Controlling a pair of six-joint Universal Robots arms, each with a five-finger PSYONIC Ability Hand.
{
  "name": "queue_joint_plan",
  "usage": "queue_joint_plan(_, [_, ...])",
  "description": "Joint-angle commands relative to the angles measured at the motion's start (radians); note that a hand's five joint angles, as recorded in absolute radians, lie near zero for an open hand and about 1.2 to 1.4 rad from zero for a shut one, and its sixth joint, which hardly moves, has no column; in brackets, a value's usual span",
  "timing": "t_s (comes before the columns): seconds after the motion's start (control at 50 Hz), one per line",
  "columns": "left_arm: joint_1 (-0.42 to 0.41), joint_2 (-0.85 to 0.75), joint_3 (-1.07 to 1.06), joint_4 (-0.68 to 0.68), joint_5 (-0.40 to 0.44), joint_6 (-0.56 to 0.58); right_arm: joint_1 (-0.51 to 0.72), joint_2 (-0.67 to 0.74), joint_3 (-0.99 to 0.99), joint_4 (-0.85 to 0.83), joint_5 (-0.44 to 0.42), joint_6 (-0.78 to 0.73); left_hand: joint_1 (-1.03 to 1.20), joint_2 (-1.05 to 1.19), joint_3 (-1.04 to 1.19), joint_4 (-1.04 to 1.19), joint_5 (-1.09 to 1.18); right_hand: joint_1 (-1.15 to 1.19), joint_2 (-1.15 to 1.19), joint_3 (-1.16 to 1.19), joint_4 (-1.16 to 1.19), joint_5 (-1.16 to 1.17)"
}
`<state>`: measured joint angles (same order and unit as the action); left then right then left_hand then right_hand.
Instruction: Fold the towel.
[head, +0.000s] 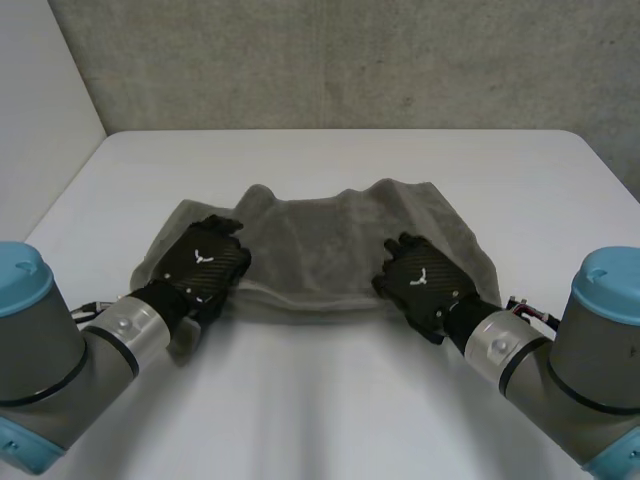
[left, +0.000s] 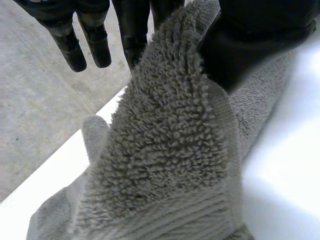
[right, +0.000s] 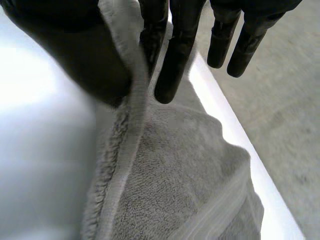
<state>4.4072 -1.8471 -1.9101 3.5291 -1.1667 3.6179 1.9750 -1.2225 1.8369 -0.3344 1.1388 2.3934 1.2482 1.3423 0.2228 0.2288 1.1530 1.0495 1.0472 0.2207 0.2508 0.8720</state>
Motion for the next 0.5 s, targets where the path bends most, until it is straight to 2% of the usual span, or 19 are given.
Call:
queue_joint_plan(0.02, [0.003,0.060,0.016,-0.009,-0.076,-0.010,0.001,0.006,-0.024,-0.003,0.078,0.200,0.148,0.054,-0.048,-0.054,0.069,-0.389,-0.387,-0.046,-0.076,-0.386])
queue_joint_plan(0.2, [0.000,0.111,0.005,-0.050,-0.087,-0.042,-0.008,0.055,-0.062,-0.005,0.170,0.305,0.148,0.054,-0.048,-0.054,0.069,-0.421,-0.419,-0.046,-0.076,-0.418])
queue_joint_plan(0.5, [0.023,0.103,0.008,-0.055,-0.091,-0.061,-0.109,0.070,-0.032,0.002,0.234,0.305,0.148,0.054,-0.048,-0.054,0.069,-0.413,-0.410,-0.046,-0.076,-0.410])
